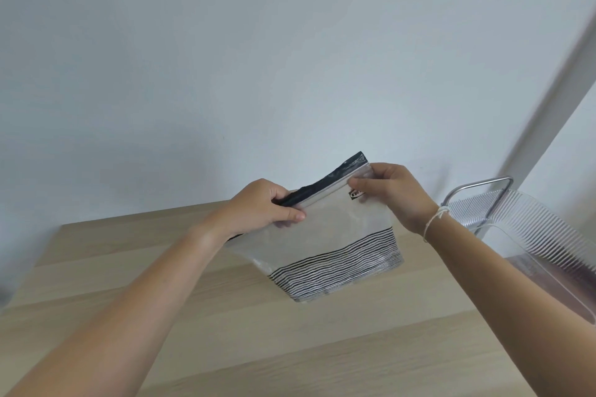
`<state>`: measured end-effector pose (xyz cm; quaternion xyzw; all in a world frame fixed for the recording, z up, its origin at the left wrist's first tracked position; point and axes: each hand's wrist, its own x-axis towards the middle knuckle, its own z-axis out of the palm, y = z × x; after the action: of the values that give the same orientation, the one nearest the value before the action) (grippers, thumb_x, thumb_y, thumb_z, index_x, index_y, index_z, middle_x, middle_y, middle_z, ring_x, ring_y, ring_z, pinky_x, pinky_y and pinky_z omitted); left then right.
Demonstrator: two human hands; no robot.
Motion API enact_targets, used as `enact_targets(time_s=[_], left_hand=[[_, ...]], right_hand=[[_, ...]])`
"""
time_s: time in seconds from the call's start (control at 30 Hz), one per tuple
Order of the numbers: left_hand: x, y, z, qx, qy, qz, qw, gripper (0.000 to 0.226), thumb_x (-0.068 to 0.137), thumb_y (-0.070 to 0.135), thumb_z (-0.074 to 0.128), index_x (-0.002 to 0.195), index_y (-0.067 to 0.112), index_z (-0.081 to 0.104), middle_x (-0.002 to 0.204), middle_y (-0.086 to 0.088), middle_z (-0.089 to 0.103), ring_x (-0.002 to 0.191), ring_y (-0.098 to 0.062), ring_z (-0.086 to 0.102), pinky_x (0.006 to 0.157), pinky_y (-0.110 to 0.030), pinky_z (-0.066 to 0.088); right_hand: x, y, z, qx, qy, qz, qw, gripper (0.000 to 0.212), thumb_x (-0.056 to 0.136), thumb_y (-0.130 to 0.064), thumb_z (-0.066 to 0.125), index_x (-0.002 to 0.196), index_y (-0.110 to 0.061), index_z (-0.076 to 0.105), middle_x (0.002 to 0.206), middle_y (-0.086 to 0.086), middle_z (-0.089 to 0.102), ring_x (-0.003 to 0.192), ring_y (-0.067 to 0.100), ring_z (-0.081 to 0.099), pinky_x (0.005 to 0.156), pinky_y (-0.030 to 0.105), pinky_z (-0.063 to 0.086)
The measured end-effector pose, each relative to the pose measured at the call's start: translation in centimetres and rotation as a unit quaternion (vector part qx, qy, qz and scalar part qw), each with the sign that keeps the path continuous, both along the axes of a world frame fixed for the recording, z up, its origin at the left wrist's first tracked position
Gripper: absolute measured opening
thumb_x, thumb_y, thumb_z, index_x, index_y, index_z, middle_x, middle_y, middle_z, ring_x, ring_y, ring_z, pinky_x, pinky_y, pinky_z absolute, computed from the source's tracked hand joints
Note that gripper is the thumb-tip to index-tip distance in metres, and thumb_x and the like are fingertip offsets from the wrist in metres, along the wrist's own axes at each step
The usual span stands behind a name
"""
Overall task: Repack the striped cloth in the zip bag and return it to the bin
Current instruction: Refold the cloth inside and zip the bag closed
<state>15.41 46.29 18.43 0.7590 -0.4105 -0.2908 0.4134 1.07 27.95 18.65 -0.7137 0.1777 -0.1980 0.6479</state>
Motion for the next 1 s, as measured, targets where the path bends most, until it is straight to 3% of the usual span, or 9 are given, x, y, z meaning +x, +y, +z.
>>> enact_targets(time_s=[0.17,0.37,0.5,0.67,0.83,1.0], left_hand=[[0.0,0.1,0.4,0.013,0.005,-0.017,1.000,0.006,0.075,0.012,0.073,0.069,0.012,0.071,0.056,0.008,0.071,0.056,-0.005,0.066,0.055,-0.015,0.050],[-0.1,0.2,0.8,0.014,0.031,-0.042,0.999,0.019,0.074,0.012,0.073,0.058,0.022,0.072,0.056,0.006,0.071,0.056,-0.005,0.066,0.055,-0.014,0.050],[0.3,0.0,1.0,0.013,0.034,-0.038,0.999,0.007,0.072,0.017,0.075,0.065,0.018,0.074,0.059,0.004,0.072,0.059,-0.008,0.067,0.056,-0.016,0.051],[1.4,0.6,1.5,0.029,-0.002,-0.023,0.999,0.011,0.072,0.024,0.076,0.064,0.017,0.072,0.058,0.008,0.071,0.057,-0.001,0.065,0.057,-0.011,0.049],[1.7,0.3,1.9,0.049,-0.052,-0.035,0.997,0.036,0.075,0.029,0.073,0.069,-0.004,0.061,0.064,-0.001,0.073,0.059,0.003,0.065,0.060,-0.007,0.045],[2.2,-0.1,2.4,0.075,-0.074,-0.041,0.994,0.013,0.074,0.025,0.073,0.073,0.013,0.072,0.057,0.012,0.068,0.055,0.003,0.057,0.056,-0.008,0.043]], right_hand=[[0.1,-0.1,0.0,0.010,-0.014,0.044,0.999,0.013,0.078,-0.007,0.066,0.067,-0.014,0.068,0.059,-0.006,0.068,0.059,0.006,0.061,0.055,0.014,0.051],[0.2,-0.4,-0.1,-0.047,-0.018,0.028,0.998,0.012,0.077,-0.003,0.066,0.070,-0.012,0.065,0.052,-0.010,0.067,0.055,0.001,0.060,0.058,0.013,0.051],[0.4,-0.9,0.1,-0.047,-0.019,0.020,0.999,0.003,0.078,-0.006,0.067,0.075,-0.007,0.068,0.051,-0.010,0.066,0.054,0.002,0.059,0.055,0.013,0.049],[-0.3,-1.8,0.2,-0.028,-0.007,0.014,0.999,0.017,0.083,-0.013,0.063,0.067,-0.014,0.070,0.057,-0.008,0.072,0.060,0.003,0.063,0.059,0.014,0.052],[-0.1,-1.9,-0.1,-0.069,-0.024,-0.021,0.997,0.018,0.084,-0.012,0.061,0.069,-0.013,0.070,0.052,-0.012,0.069,0.053,-0.003,0.057,0.054,0.007,0.045],[-0.3,-3.2,-0.2,-0.068,-0.032,-0.051,0.996,0.019,0.084,-0.012,0.062,0.066,-0.014,0.070,0.050,-0.012,0.068,0.050,0.000,0.055,0.051,0.009,0.045]])
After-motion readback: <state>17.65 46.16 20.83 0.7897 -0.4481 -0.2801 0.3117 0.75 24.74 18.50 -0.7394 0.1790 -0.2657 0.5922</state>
